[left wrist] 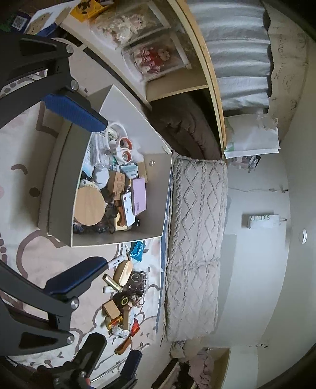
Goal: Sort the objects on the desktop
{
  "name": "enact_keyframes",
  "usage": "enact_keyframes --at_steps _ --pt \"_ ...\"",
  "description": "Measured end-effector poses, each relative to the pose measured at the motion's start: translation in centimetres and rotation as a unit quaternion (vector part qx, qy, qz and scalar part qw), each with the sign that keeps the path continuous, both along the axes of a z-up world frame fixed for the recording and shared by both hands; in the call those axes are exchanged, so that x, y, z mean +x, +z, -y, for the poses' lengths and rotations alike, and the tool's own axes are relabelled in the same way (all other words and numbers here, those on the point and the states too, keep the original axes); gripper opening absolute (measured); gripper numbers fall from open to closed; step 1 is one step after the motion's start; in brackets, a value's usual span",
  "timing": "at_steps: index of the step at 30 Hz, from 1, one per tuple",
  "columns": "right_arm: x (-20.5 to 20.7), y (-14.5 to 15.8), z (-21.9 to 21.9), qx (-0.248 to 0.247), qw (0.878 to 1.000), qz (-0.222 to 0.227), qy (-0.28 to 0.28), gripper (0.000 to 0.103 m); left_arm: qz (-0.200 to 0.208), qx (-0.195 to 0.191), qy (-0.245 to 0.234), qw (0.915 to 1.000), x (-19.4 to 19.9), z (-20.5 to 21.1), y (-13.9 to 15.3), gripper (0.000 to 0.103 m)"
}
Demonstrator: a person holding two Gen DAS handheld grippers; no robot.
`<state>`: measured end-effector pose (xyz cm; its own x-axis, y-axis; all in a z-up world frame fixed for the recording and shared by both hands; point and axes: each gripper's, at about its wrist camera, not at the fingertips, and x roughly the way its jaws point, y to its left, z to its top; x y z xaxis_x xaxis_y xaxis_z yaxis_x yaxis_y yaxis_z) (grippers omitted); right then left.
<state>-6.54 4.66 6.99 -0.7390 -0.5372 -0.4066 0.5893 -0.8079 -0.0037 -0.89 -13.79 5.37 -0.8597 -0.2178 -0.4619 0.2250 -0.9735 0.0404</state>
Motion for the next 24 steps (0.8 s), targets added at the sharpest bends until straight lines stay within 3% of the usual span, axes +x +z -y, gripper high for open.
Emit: enact_keyframes --at_steps 7,24 --pt "1.9 -0.9 0.1 0.027 0.999 -0.024 -0.003 0.103 -0.013 -0.005 0.010 0.9999 1.8 -1.0 -0.5 0.103" --pt "3.2 -2.5 -1.4 0.024 1.000 -0.009 0.000 0.103 -0.017 -0.016 0.006 0.9997 4.2 -2.5 -1.7 0.103"
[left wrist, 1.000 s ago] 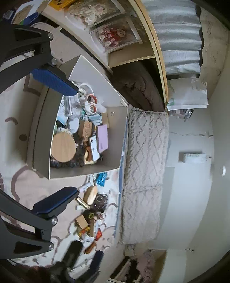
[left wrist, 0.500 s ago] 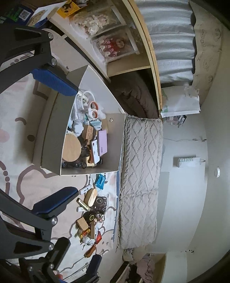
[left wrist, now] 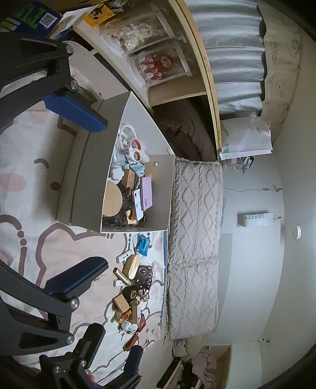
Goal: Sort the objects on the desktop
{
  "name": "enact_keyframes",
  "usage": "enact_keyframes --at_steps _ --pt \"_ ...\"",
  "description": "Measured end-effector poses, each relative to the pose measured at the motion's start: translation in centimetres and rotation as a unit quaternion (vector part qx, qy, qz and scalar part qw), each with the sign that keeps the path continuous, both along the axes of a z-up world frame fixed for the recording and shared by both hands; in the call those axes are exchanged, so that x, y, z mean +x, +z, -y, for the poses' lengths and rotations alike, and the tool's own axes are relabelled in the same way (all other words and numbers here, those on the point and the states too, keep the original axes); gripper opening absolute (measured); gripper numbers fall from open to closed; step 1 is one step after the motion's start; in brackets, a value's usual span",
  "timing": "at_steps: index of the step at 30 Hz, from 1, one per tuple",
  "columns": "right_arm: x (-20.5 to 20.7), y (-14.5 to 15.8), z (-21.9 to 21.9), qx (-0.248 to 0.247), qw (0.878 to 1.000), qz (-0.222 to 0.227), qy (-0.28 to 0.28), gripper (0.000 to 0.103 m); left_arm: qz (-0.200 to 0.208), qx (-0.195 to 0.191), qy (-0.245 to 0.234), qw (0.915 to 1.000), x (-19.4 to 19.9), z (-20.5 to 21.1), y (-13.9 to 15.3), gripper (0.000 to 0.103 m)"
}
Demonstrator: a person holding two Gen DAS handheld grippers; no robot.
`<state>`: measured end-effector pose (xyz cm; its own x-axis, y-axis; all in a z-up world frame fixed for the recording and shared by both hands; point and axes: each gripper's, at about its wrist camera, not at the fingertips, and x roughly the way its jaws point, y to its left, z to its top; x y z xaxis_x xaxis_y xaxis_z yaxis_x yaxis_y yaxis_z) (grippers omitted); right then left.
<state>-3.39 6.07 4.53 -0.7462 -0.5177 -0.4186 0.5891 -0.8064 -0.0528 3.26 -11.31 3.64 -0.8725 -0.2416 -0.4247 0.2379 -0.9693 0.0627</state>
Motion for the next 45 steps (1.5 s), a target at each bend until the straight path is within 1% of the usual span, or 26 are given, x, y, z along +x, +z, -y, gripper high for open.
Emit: enact_keyframes --at_steps 4,11,14,21,31,34,45 --pt "0.2 -0.1 -0.2 -0.002 1.000 0.000 0.003 0.103 0.004 -0.010 0.003 0.9999 0.1 -0.4 -0.5 0.103" --pt "0.0 -0.5 -0.7 -0.009 1.000 0.008 -0.001 0.103 0.011 0.000 -0.005 0.9999 0.4 -0.6 -1.5 0.103" --pt "-0.1 -0.8 -0.8 -0.009 1.000 0.011 -0.006 0.103 0.014 -0.004 -0.007 0.9999 0.5 -0.8 -1.7 0.103" --pt "-0.9 -1.6 -1.2 -0.012 0.999 0.027 -0.018 0.103 0.011 -0.008 -0.014 0.9998 1.1 -1.3 -1.6 0.103" --pt "-0.9 -1.5 -1.6 -0.016 0.999 0.027 -0.022 0.103 0.011 -0.014 -0.025 0.9995 1.1 -2.0 -1.5 0.103" --pt "-0.9 -1.5 -1.6 -0.014 0.999 0.027 -0.022 0.103 0.009 -0.015 -0.021 0.9996 1.1 -2.0 -1.5 0.103" --pt "-0.8 -1.6 -1.3 -0.007 0.999 0.030 -0.021 0.103 0.010 -0.007 -0.018 0.9998 0.9 -1.9 -1.7 0.103"
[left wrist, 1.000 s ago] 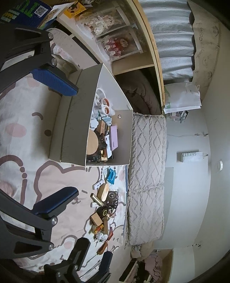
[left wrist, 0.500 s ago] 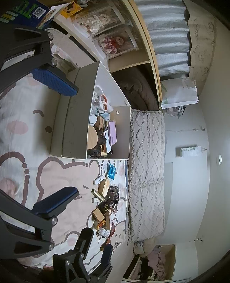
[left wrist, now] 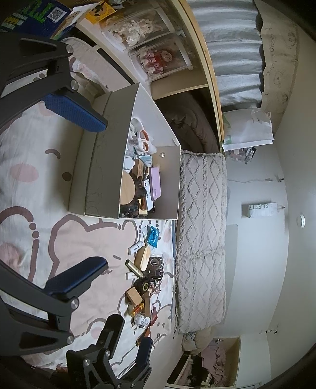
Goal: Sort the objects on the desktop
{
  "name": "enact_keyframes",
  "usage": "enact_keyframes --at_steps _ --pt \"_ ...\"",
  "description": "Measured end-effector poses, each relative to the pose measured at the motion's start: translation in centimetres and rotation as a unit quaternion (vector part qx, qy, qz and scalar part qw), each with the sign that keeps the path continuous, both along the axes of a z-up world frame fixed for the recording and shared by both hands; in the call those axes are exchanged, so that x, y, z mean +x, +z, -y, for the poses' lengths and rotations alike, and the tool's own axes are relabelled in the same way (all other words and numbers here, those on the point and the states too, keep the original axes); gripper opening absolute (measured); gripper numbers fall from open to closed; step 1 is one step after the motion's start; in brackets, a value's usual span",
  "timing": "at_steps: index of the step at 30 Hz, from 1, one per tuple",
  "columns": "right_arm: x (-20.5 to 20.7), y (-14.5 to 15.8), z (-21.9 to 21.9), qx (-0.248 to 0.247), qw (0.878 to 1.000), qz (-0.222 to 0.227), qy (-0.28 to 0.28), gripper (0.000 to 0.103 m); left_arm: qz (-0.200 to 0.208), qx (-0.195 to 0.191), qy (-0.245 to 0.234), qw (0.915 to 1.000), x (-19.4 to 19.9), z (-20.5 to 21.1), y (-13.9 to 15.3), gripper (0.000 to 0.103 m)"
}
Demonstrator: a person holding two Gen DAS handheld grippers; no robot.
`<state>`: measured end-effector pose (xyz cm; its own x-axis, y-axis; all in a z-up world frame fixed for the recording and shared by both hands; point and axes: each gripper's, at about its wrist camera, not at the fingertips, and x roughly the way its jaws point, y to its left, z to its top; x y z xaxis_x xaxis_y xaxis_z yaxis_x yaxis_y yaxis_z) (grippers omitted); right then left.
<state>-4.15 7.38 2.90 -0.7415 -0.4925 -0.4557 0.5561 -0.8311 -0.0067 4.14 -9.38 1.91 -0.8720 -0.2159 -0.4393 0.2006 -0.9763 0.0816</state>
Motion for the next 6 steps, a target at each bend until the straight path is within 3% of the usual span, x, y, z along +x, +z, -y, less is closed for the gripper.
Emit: enact_keyframes --at_steps 6 --pt "0.00 -0.02 0.00 0.000 1.000 0.001 0.000 0.103 0.002 0.000 -0.002 1.0000 -0.01 -0.06 -0.13 0.103"
